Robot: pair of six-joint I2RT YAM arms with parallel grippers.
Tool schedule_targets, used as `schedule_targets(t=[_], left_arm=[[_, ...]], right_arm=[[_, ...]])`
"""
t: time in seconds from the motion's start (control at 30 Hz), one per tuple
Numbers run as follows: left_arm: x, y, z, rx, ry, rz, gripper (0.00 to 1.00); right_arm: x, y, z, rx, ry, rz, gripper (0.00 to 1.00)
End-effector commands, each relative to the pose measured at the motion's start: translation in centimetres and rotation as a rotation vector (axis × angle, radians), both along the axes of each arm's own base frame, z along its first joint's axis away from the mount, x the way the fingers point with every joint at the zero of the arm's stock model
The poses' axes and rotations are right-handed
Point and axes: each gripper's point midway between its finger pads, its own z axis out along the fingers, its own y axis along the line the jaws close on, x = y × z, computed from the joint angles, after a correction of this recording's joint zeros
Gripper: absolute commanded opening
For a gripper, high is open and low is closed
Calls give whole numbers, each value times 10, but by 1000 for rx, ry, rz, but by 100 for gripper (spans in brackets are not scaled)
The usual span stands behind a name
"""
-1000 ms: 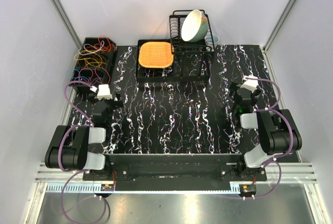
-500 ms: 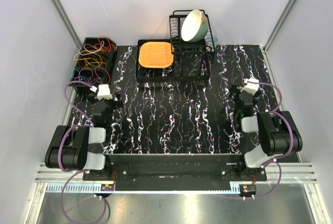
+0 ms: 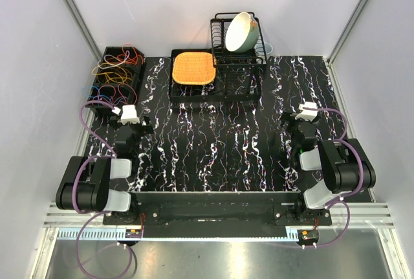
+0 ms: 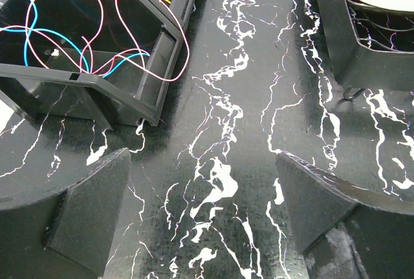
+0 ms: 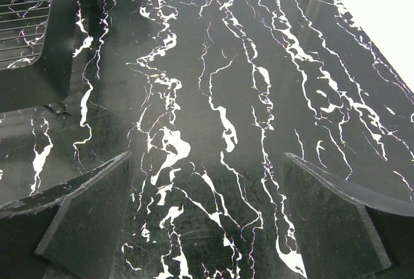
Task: Untangle the cables
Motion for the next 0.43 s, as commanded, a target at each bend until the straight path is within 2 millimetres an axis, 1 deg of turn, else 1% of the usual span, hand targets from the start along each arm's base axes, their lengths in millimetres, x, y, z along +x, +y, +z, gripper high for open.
schedule_targets(t=[0.0,0.4], left_arm=[[11,5,31,-2,-111,29,99],[11,5,31,1,-110,29,99]], right_arm=[[8,-6,21,-5,-74,-29,100],[8,-6,19,1,-69,-35,100]])
